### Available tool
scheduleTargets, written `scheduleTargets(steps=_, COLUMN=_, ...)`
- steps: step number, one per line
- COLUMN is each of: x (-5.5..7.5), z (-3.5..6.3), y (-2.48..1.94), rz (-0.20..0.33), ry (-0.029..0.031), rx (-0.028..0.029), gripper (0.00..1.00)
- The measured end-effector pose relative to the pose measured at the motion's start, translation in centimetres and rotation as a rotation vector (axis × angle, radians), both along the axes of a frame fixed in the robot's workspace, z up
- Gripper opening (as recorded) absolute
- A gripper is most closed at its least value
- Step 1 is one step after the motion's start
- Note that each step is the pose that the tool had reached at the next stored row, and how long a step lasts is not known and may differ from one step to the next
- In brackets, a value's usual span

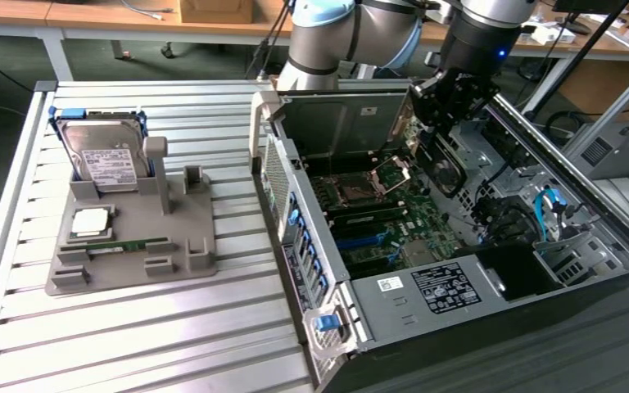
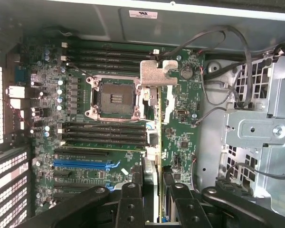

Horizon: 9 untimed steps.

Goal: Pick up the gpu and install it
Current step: 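Insert the gpu into the slot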

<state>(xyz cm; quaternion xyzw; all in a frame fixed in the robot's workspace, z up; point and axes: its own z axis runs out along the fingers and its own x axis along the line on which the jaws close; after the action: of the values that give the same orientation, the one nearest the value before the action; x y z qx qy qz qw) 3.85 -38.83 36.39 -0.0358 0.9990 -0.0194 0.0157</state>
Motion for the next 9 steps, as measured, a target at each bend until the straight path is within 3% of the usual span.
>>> scheduleTargets(steps=9, x=0.0, z=0.0, y=0.0, rz=0.013, ry=0.0, rx=0.0, gripper=0.27)
